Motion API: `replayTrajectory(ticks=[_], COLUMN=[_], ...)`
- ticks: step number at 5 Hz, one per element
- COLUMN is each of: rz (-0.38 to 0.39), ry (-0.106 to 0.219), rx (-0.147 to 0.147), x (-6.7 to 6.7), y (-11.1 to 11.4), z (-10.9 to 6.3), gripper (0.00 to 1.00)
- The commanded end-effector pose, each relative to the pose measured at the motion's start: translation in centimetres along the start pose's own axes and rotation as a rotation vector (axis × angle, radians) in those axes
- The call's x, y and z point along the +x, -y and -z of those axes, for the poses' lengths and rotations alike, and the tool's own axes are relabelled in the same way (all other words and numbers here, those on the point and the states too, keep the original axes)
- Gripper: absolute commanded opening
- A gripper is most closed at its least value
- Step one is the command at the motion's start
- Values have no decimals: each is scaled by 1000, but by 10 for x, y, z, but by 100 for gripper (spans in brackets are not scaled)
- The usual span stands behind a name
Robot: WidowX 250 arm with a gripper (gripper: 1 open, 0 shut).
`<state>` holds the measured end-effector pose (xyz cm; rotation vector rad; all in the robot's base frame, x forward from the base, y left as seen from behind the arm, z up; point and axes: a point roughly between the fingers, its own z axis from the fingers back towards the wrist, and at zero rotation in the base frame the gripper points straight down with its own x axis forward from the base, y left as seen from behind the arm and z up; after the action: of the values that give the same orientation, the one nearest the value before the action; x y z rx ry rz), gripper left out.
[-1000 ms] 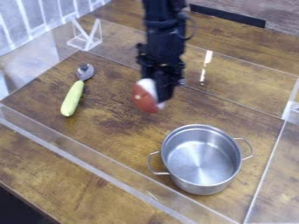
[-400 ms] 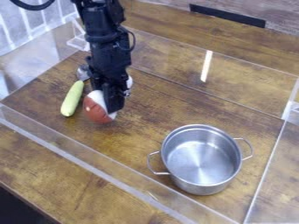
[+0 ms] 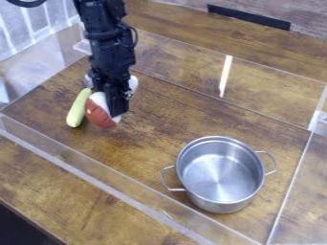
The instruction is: Remove the mushroom from the silver pot and put it on the table
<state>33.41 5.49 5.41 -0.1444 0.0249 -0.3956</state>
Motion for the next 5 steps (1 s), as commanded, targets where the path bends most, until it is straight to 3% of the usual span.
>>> replayTrajectory(ticks=[1, 4, 5], rz=[22, 89, 108], ry=[44, 30, 28], rx=[25, -2, -9], x=[5, 11, 4], y=[-4, 12, 26], z=[-24, -42, -47], gripper=[0, 0, 0])
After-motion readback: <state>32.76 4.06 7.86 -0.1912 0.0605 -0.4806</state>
